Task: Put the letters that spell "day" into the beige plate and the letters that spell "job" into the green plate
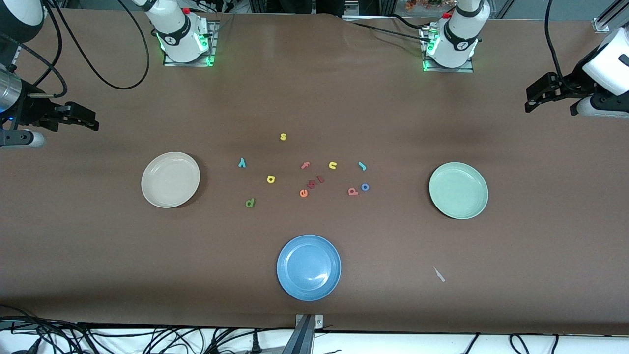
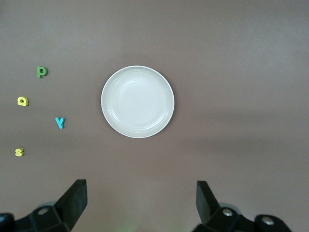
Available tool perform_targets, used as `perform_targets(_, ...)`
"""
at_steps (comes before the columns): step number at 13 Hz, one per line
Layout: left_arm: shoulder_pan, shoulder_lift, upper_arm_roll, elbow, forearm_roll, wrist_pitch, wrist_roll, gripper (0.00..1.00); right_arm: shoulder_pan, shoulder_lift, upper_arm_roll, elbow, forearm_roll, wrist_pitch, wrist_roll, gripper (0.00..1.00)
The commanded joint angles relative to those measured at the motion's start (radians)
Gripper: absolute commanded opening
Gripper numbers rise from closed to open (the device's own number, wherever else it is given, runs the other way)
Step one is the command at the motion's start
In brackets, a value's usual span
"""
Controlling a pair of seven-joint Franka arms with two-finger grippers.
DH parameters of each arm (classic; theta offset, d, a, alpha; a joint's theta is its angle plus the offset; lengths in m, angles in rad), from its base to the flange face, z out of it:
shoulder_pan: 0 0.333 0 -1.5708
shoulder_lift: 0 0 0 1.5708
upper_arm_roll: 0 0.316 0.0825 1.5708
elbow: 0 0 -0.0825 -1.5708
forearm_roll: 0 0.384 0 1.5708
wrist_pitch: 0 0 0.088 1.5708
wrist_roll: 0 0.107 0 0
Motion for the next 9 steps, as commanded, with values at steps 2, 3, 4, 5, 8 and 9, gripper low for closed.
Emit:
perform_targets(2,0.003,0.010,-0.005,0.028,0.004,-0.015,0.012,1.00,-0.005,0.003,0.001,0.009,-0.007,-0.011,-0.004,1.00)
perform_targets(3,0.003,0.010,-0.005,0.028,0.004,-0.015,0.012,1.00,-0.005,0.003,0.000,0.009,-0.007,-0.011,-0.004,1.00)
perform_targets(4,0.003,0.010,-0.005,0.028,0.004,-0.015,0.012,1.00,-0.005,0.003,0.000,0.009,-0.007,-0.011,-0.004,1.00)
perform_targets(5,0.003,0.010,-0.005,0.028,0.004,-0.015,0.012,1.00,-0.009,0.003,0.000,0.011,-0.007,-0.011,-0.004,1.00)
perform_targets(8,0.003,0.010,-0.005,0.028,0.004,-0.015,0.012,1.00,-0.012,0.003,-0.002,0.009,-0.007,-0.011,-0.004,1.00)
perform_targets(9,0.003,0.010,-0.005,0.028,0.004,-0.015,0.014,1.00,-0.015,0.004,-0.002,0.009,-0.007,-0.011,-0.004,1.00)
